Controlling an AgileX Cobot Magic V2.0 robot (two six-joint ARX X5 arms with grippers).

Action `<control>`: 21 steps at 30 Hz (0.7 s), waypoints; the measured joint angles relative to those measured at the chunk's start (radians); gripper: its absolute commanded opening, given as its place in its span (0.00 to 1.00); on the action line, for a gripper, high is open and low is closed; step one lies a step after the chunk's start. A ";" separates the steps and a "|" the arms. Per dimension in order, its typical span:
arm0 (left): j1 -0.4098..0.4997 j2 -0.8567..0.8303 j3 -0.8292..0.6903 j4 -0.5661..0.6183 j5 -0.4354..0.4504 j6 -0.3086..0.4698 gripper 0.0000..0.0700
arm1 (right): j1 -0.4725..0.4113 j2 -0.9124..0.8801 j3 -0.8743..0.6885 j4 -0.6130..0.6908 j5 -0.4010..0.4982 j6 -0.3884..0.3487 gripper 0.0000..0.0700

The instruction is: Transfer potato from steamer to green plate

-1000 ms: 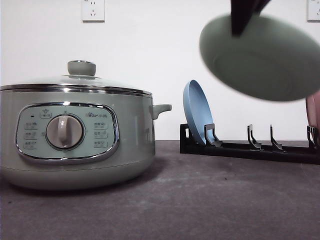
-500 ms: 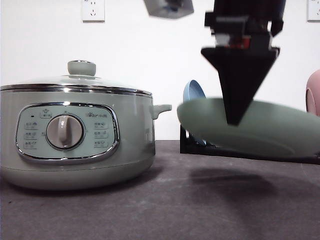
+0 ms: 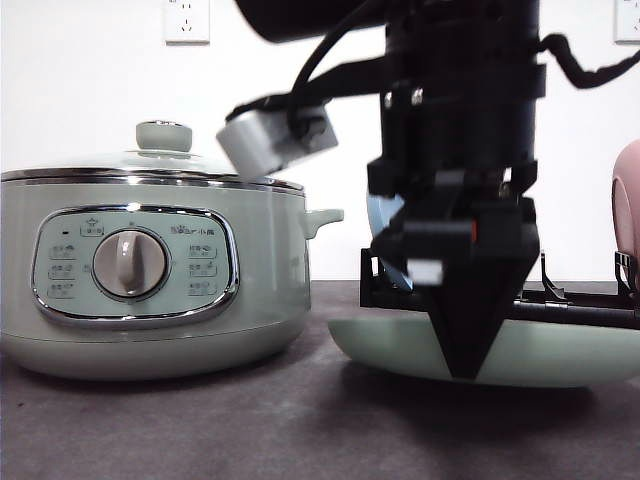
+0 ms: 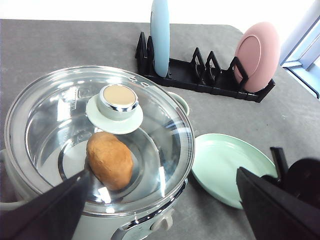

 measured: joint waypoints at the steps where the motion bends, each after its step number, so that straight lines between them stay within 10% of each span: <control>1: 0.000 0.000 0.000 0.000 0.000 0.000 0.85 | 0.000 0.010 0.000 0.000 0.000 0.003 0.01; 6: 0.000 0.000 0.000 0.000 0.000 0.000 0.85 | 0.000 0.056 0.000 0.001 -0.019 0.019 0.09; 11: 0.000 0.000 0.000 0.000 0.000 0.000 0.85 | -0.001 0.092 0.000 -0.004 -0.062 0.031 0.58; 21: 0.000 0.000 0.000 0.000 0.000 0.000 0.85 | -0.001 0.013 0.000 -0.027 -0.051 0.050 0.60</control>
